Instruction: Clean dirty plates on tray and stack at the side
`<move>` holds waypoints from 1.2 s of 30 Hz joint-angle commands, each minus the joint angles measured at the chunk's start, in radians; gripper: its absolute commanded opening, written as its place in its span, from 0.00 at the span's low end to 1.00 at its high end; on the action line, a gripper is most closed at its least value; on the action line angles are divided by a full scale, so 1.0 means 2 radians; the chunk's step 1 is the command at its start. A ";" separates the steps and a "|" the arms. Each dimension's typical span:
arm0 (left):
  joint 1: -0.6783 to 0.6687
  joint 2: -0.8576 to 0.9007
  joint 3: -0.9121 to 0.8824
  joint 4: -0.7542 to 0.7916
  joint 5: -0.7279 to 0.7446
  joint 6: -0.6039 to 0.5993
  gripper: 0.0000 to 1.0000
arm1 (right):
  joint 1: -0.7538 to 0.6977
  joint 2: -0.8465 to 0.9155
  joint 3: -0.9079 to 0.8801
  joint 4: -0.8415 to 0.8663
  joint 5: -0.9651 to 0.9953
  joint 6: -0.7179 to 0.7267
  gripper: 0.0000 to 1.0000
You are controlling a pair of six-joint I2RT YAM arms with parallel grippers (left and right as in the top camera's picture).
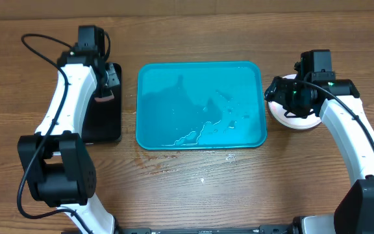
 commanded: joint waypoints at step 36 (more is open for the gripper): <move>-0.087 -0.049 0.167 -0.081 -0.045 0.028 1.00 | 0.001 -0.130 0.388 -0.330 -0.017 -0.088 1.00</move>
